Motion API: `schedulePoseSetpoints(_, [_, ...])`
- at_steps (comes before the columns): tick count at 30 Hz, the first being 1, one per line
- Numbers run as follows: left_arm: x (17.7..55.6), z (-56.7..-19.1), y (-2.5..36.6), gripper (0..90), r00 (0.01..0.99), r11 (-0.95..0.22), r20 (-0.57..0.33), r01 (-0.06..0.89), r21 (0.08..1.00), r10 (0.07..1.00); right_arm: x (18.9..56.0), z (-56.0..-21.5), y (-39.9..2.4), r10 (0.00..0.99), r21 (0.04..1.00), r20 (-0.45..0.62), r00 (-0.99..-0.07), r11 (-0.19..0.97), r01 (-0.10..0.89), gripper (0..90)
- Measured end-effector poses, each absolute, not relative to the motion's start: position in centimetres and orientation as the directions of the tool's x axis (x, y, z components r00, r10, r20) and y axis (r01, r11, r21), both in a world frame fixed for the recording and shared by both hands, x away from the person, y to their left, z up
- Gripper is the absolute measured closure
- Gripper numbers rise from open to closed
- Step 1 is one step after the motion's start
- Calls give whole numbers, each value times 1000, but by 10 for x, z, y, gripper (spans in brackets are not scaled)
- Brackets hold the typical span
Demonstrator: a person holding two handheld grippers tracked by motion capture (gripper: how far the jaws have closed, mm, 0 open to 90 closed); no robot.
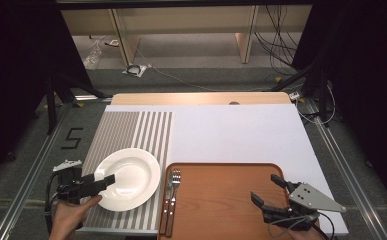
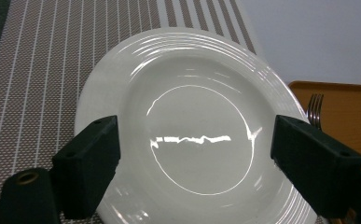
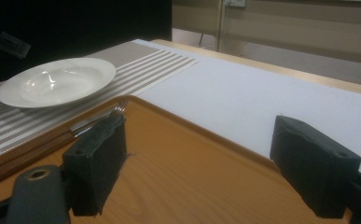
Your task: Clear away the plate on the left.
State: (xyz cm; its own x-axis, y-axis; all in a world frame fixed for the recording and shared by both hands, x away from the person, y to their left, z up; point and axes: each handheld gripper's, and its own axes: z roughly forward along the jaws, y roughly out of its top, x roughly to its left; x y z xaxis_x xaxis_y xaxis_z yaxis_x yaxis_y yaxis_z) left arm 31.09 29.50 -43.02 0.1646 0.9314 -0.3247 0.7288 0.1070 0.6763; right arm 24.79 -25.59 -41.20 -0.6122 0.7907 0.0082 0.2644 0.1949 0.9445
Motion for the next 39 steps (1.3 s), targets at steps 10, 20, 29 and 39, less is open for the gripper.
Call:
schedulePoseSetpoints(10, [310, -434, 308, 156, 60, 216, -380, 737, 641, 923, 247, -412, -255, 790, 946, 11, -612, 191, 262, 195])
schedulePoseSetpoints(20, [308, -447, 335, 159, -103, 445, -558, 728, 522, 823, 247, -411, -255, 790, 946, 11, -613, 189, 262, 196])
schedulePoseSetpoints(29, [315, -457, 335, 164, -139, 476, -608, 762, 439, 782, 247, -412, -255, 791, 945, 15, -611, 189, 268, 196])
schedulePoseSetpoints(39, [314, -467, 330, 181, -195, 544, -698, 776, 320, 689, 247, -412, -255, 793, 944, 20, -609, 185, 271, 196])
